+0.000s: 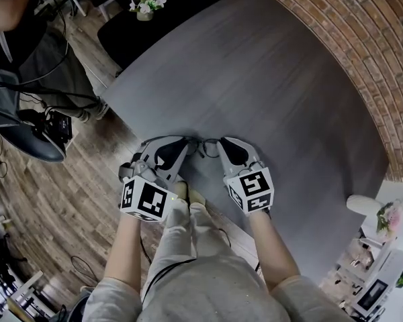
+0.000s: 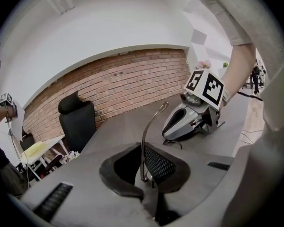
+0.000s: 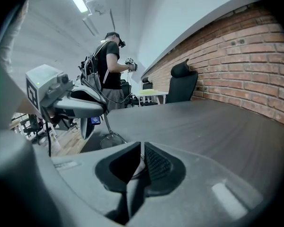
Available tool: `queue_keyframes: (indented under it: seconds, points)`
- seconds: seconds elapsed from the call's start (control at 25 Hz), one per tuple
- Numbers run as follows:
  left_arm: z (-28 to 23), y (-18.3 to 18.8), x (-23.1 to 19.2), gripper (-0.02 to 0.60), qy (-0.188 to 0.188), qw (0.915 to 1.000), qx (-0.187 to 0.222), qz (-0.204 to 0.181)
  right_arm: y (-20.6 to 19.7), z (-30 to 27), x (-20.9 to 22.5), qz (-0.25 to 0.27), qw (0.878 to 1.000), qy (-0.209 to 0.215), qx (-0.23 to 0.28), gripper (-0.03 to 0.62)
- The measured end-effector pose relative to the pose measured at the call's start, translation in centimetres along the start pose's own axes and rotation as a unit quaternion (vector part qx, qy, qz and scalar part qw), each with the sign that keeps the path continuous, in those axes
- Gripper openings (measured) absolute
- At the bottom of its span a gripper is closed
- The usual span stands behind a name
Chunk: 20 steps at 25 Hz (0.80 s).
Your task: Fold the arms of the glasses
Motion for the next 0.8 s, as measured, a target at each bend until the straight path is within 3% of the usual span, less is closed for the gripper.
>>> queue_keyframes:
  seconds: [0.24,0.56,0.8]
  points:
    - [-0.8,-0.5,0.5,0.017,-0.018,0.9970,-0.039,-0.065,1.1,0.6,0.3,-0.036,0.999,0.004,0.031,0.044]
    - [-1.5,-0.7,1.1,0.017,-0.028,0.9908,-0.076,-0.108,8.7,4.3,-1.2,-0.057,0.987,0.043,0.144,0.058]
    - [-1.9,-0.7,1.2,0.017,-0.027,0.9906,-0.083,-0.105,9.8,4.3,-4.3,-0.021,0.986,0.097,0.132,0.078]
Point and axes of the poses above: the fingertips, and each gripper's own axes: z backward along the fingers, x to its right, y out of its top, the point moved 1 cm from there along z, backward along the fingers, and after that the axes turned 7 degrees about x, right-handed, at the moved point
